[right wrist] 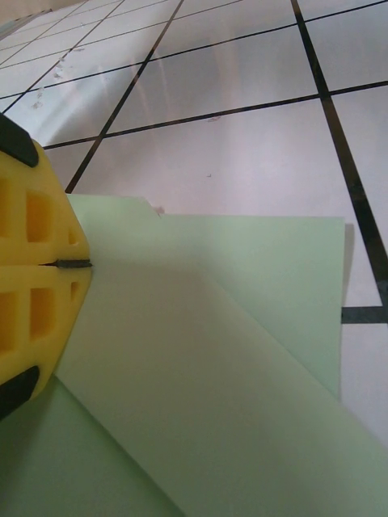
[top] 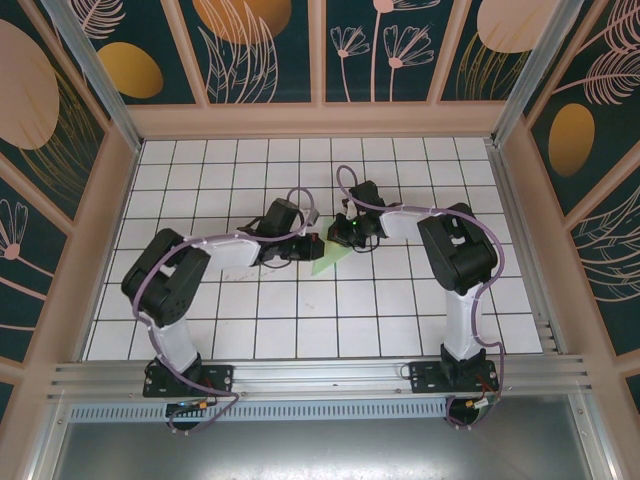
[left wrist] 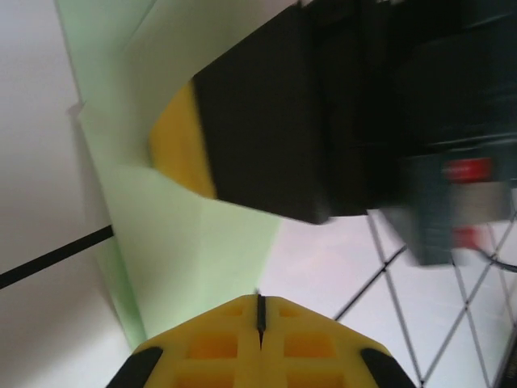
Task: Fold a paper plane with a square sheet of paper (pick it up from the middle)
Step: Fourth fold the wing at the center of the table.
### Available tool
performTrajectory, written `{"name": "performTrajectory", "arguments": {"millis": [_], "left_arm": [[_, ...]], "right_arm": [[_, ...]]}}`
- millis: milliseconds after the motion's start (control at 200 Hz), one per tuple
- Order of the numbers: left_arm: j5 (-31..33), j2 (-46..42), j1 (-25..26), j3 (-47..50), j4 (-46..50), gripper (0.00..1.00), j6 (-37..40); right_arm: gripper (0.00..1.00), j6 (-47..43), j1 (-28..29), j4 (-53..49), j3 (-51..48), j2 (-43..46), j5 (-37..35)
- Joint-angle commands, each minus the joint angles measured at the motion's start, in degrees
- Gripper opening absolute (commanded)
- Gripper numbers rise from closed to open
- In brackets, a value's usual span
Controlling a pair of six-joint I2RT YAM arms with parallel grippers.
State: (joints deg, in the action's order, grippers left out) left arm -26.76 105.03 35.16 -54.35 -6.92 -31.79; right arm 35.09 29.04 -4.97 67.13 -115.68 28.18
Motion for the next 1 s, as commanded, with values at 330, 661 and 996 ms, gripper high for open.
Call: {"name": "performTrajectory", "arguments": {"millis": [330,661,996], "left_arm": [[-1.11,6.98,0.0,-4.53,-0.05,0.0,-0.84],[0.22,5.75,0.11,-0.21,5.09,0.0,2.05],[-2.02,-5.19,0.08,13.18,7.0,0.0,2.66]], "right_arm": [[0.0,0.13,0.76,-5.66,-1.69,-5.68,-6.12],[0.0,0.33,0.84,-6.01,-1.65,-6.04,-6.38],[0.0,-0.11,0.79,-6.76,-1.39,-6.31,-6.83]]}}
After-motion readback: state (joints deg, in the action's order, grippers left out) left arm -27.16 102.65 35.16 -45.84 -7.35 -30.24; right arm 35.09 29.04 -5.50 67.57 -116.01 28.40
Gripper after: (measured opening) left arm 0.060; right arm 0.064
